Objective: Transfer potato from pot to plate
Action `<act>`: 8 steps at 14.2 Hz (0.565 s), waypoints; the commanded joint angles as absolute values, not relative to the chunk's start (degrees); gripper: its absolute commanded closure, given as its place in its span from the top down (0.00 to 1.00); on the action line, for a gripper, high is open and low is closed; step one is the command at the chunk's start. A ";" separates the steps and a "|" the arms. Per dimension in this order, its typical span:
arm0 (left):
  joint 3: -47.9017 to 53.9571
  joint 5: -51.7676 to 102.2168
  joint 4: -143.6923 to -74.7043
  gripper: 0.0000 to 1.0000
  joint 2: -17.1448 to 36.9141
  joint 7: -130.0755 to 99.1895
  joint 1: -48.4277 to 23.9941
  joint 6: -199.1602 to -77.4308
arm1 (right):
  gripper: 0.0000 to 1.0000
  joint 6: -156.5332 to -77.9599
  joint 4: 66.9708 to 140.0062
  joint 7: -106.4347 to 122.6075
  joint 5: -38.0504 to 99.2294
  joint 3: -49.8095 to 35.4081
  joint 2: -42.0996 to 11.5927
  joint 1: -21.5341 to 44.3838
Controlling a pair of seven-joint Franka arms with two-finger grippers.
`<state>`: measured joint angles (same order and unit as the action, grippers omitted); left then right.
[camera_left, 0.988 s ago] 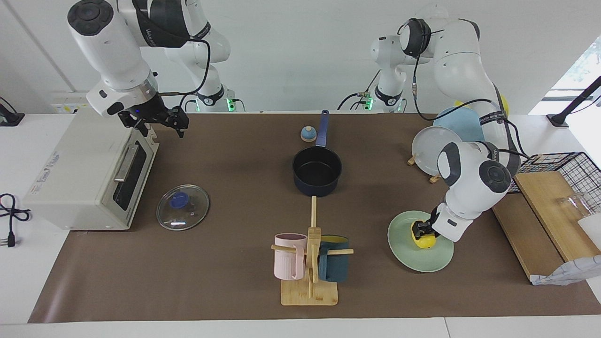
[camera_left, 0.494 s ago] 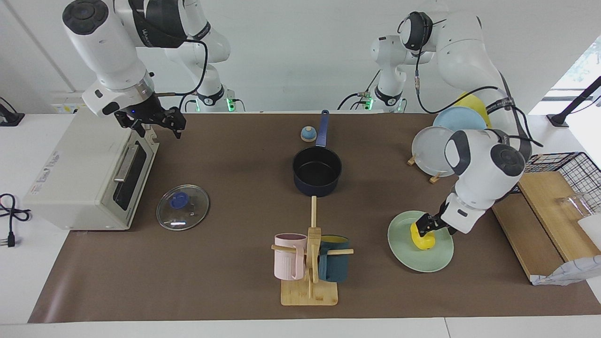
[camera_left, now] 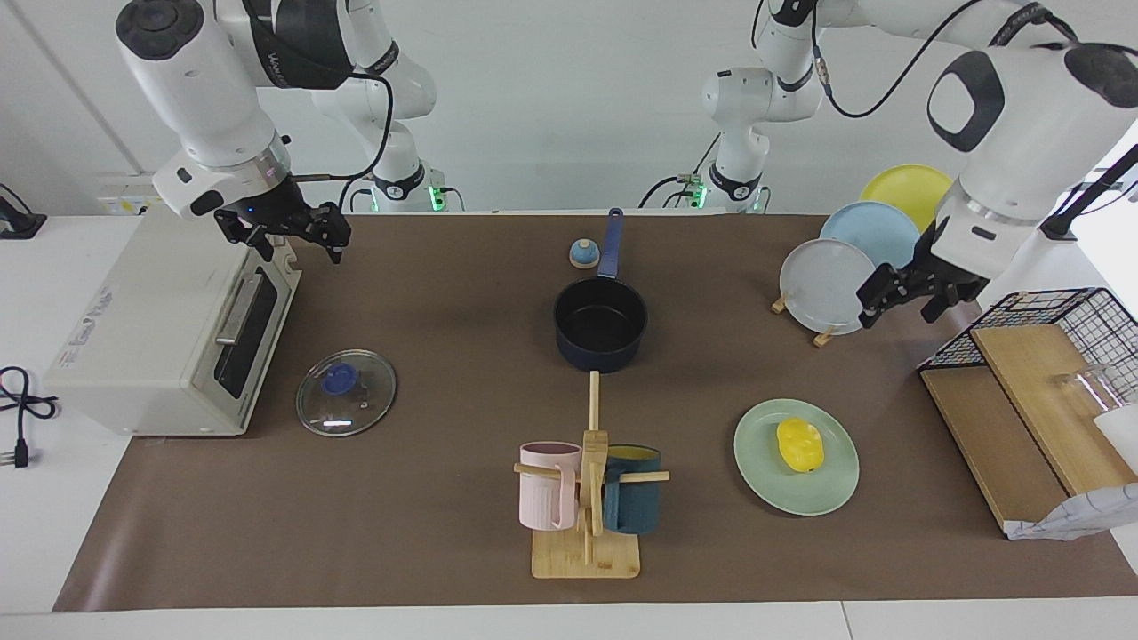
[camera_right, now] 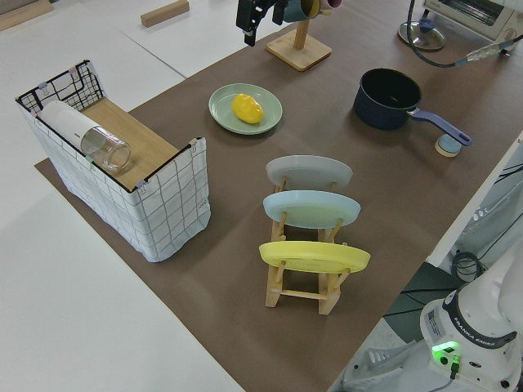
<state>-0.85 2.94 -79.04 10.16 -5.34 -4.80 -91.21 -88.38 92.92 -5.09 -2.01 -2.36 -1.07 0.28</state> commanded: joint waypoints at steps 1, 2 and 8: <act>-0.88 1.85 -86.03 1.00 2.22 -4.40 -4.83 -87.11 | 1.00 -89.21 93.78 -5.54 -1.41 -2.46 0.00 -0.09; -0.88 1.85 -89.18 1.00 -0.33 -4.39 -4.92 -87.01 | 1.00 -89.21 93.87 -5.36 -1.32 -2.46 0.00 -0.17; -0.97 1.85 -95.29 1.00 -3.35 -4.48 -5.71 -89.12 | 1.00 -89.21 93.87 -5.19 -0.88 -2.46 0.00 -0.26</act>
<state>-0.70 2.91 -94.57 -2.82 -5.20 -4.95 -87.70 -88.38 92.92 -5.09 -1.74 -2.37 -0.97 0.29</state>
